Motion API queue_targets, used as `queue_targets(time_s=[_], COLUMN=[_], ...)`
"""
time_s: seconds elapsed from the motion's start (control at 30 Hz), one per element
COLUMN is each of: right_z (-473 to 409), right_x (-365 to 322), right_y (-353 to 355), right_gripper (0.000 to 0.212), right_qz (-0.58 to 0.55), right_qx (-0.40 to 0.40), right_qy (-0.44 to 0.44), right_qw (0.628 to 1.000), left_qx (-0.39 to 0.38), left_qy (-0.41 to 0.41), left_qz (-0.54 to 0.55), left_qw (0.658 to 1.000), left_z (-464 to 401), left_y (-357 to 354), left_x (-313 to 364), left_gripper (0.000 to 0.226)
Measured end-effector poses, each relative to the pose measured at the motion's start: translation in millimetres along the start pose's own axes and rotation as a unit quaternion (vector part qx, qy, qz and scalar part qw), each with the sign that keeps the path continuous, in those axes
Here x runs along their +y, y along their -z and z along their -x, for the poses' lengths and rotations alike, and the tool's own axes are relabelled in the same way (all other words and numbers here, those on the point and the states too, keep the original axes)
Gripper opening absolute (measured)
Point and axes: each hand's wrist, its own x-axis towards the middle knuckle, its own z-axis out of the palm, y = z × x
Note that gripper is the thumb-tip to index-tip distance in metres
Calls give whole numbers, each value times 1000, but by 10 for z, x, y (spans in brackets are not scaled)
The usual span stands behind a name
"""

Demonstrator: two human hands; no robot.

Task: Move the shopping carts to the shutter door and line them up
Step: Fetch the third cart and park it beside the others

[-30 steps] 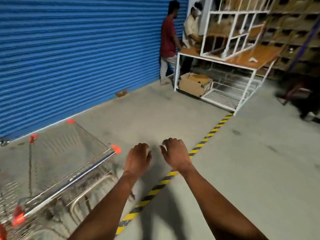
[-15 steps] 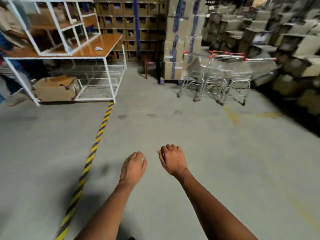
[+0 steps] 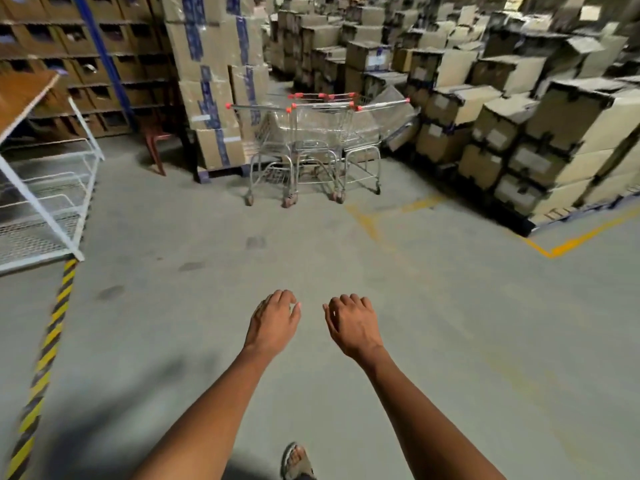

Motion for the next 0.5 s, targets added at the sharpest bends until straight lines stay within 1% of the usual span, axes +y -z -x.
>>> queue_targets(time_s=[0.2, 0.3, 0.5], right_z=[-1266, -1822, -2981], right_x=[1040, 1562, 2714], right_y=[-116, -198, -647], right_gripper=[40, 38, 41], right_qz=[35, 40, 50], right_qx=[7, 15, 13], right_qy=[-55, -85, -108], right_qw=[998, 996, 993], left_qx=[-17, -34, -55], left_qy=[-71, -100, -140], left_qz=[15, 20, 19], left_qw=[997, 994, 988], left_z=[-1763, -2513, -3970], left_y=[-527, -847, -1784], left_x=[390, 577, 822], left_gripper=[12, 13, 12])
